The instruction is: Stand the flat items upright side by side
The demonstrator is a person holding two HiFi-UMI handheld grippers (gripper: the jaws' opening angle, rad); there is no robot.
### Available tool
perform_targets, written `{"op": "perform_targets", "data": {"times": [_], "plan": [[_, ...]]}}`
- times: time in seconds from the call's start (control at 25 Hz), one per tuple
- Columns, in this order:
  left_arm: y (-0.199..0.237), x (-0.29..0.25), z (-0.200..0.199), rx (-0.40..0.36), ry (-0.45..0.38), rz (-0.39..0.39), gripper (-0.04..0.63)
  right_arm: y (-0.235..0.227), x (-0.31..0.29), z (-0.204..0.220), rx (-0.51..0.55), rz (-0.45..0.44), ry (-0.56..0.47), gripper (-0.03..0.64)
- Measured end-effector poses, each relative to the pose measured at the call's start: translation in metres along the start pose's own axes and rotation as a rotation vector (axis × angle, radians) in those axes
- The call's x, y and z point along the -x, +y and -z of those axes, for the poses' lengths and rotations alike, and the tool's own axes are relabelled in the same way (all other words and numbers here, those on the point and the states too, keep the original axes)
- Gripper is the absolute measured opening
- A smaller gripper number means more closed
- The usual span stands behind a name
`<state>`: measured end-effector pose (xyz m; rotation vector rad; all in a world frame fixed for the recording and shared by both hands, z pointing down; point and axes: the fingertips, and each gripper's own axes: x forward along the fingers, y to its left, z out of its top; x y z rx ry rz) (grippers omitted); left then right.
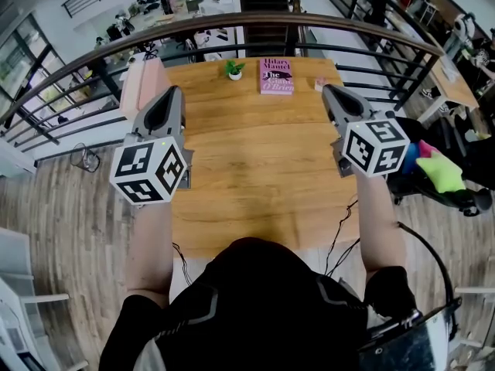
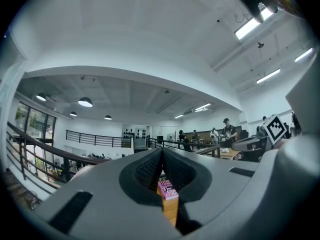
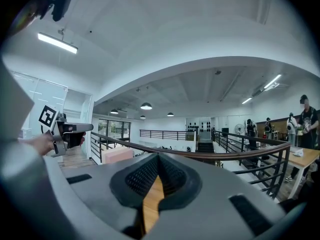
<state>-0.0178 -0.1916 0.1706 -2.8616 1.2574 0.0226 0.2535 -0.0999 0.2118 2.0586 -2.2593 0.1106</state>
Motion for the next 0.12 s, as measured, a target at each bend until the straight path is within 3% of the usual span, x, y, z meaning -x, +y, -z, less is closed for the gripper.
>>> {"op": "perform_targets", "data": {"times": [0.12], "plan": [[0.0026, 0.0025, 0.0023, 0.043, 0.004, 0.001, 0.029, 0.0029, 0.0025, 0.002, 0.001, 0.003, 0.003, 0.008]]}}
